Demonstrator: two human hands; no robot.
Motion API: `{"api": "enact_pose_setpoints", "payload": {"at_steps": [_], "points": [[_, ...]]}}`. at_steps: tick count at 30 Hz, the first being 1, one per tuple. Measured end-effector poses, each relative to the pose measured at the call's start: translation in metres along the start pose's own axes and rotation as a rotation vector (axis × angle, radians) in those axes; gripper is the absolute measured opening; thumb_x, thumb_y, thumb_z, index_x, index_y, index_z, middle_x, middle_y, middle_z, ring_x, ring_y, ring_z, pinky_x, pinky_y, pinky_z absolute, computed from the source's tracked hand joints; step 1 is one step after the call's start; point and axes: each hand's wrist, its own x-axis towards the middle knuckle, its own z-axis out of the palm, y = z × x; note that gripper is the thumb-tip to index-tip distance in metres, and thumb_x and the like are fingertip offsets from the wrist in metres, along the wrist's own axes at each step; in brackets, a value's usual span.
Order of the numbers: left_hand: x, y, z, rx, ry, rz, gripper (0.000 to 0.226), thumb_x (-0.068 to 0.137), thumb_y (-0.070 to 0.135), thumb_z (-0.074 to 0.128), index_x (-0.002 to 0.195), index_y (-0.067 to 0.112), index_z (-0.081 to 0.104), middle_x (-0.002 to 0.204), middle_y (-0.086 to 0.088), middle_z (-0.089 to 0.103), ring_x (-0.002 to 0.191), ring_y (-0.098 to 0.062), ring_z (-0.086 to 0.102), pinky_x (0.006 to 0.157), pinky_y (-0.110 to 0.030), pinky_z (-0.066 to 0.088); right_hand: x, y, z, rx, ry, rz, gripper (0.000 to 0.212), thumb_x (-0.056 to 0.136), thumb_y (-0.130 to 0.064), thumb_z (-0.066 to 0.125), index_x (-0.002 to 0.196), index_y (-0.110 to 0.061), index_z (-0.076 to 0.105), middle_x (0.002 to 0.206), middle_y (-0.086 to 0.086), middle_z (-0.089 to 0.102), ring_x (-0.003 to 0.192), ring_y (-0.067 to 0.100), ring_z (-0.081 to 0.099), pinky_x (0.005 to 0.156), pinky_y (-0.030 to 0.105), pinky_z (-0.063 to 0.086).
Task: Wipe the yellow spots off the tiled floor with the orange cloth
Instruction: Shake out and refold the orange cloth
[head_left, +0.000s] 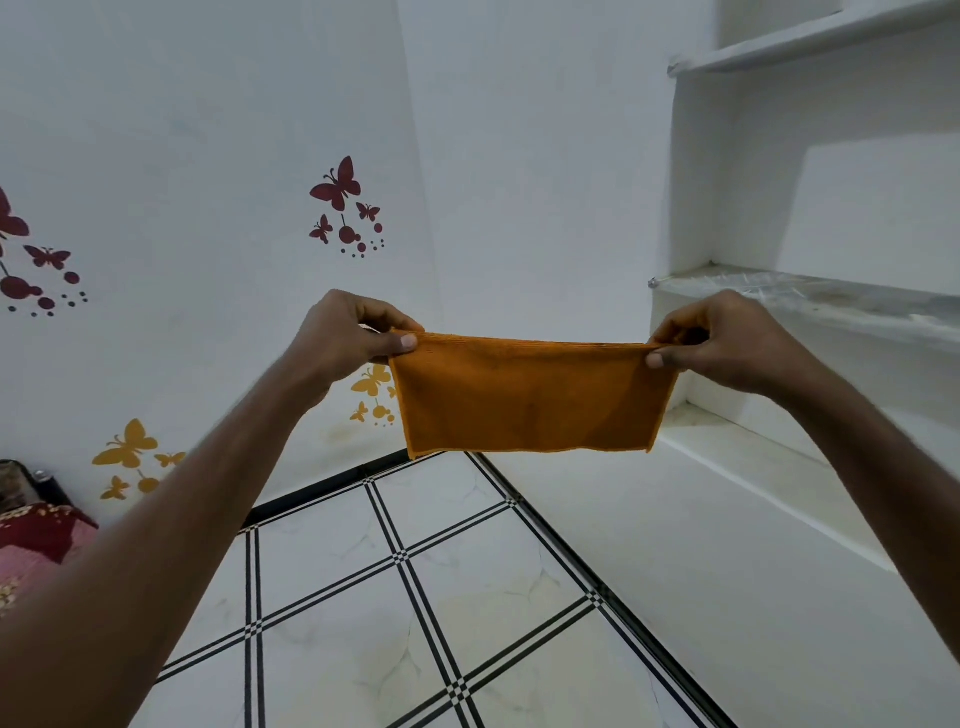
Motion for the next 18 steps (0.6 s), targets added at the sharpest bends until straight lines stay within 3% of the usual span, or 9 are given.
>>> {"api": "enact_pose_setpoints", "payload": {"at_steps": [3,6,9,12,15,18], "points": [[-0.009,0.011,-0.005,0.076,0.06,0.057,0.017,0.087,0.028,0.074,0.097,0.015,0.078,0.091,-0.001,0.075,0.081,-0.016,0.072,0.071,-0.024,0.056,-0.008,-0.006,-0.016,0.042,0.018,-0.011,0.01,0.087,-0.023,0.079,0.092,-0.015,0.077,0.084,0.001,0.073,0.084,0.018,0.067,0.068,0.03,0.048],[-0.017,0.023,-0.015,0.111,0.075,0.113,0.016,0.092,0.029,0.068,0.097,0.016,0.076,0.089,-0.001,0.075,0.084,-0.017,0.07,0.078,-0.031,0.057,-0.02,-0.014,-0.036,0.306,0.023,-0.024,0.02,0.084,-0.027,0.078,0.093,-0.008,0.076,0.089,0.007,0.076,0.086,0.018,0.07,0.078,0.034,0.055],[-0.016,0.03,-0.026,-0.027,0.016,0.114,0.021,0.097,0.026,0.061,0.097,0.009,0.072,0.092,-0.002,0.072,0.092,-0.017,0.067,0.084,-0.032,0.053,-0.023,-0.018,-0.045,0.529,0.027,-0.008,0.028,0.086,-0.037,0.068,0.092,-0.009,0.07,0.084,0.002,0.073,0.075,0.011,0.073,0.063,0.019,0.057],[-0.008,0.022,-0.003,-0.347,-0.087,-0.079,0.024,0.102,0.025,0.052,0.091,0.009,0.065,0.089,-0.004,0.063,0.095,-0.022,0.06,0.085,-0.035,0.052,-0.011,-0.012,-0.024,0.675,0.004,0.123,0.022,0.096,-0.035,0.064,0.094,-0.013,0.065,0.077,-0.006,0.068,0.064,0.005,0.068,0.055,0.02,0.053],[-0.003,-0.002,0.043,-0.43,-0.049,-0.325,0.023,0.101,0.03,0.054,0.106,0.01,0.063,0.104,-0.011,0.063,0.102,-0.03,0.061,0.087,-0.044,0.054,-0.001,0.006,0.014,0.687,0.034,0.301,0.031,0.097,-0.035,0.066,0.106,-0.005,0.067,0.093,0.004,0.068,0.082,0.019,0.064,0.07,0.033,0.053],[-0.006,-0.019,0.073,-0.372,-0.004,-0.385,0.028,0.101,0.032,0.056,0.103,0.006,0.067,0.087,-0.007,0.064,0.081,-0.022,0.063,0.066,-0.032,0.055,-0.003,0.02,0.042,0.582,0.11,0.32,0.039,0.095,-0.035,0.069,0.112,0.0,0.065,0.102,0.011,0.066,0.085,0.022,0.063,0.064,0.031,0.051]]}}
